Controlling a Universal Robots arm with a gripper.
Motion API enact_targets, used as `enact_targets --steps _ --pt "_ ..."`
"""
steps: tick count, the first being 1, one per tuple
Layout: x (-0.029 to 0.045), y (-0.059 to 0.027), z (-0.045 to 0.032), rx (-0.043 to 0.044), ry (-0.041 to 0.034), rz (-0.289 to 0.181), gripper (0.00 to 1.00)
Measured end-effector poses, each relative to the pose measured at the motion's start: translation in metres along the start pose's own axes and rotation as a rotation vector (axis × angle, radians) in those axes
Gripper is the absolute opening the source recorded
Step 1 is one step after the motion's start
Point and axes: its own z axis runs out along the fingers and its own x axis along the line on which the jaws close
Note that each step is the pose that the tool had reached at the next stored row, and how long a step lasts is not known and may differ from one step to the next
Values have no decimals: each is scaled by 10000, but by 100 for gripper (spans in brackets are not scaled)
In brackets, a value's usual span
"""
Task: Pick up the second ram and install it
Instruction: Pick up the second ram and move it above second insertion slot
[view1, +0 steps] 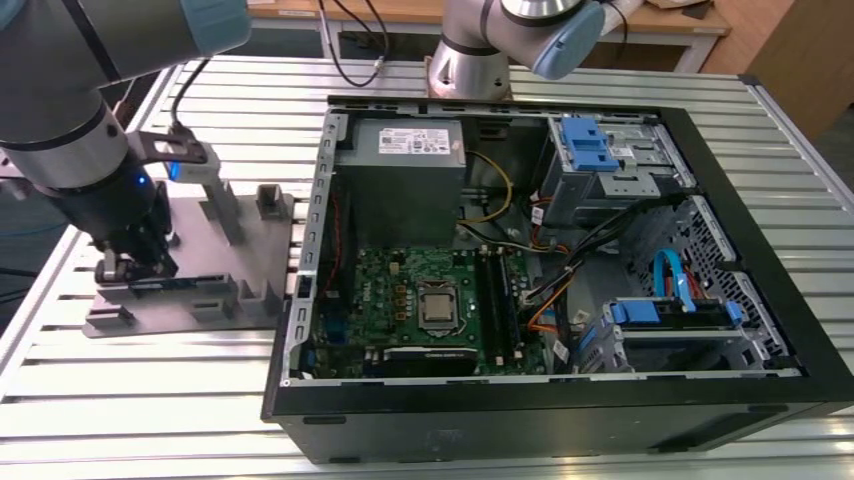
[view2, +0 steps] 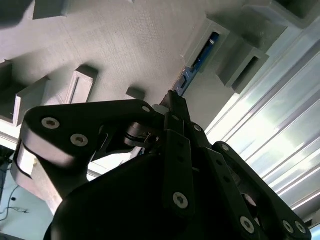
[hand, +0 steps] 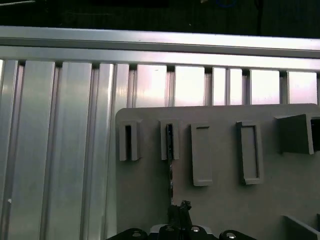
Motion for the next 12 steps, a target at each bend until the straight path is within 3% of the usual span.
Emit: enact_targets --steps 5,12 --pt "0 0 0 -14 18 -470 7" --pt "0 0 0 -15 18 -480 8"
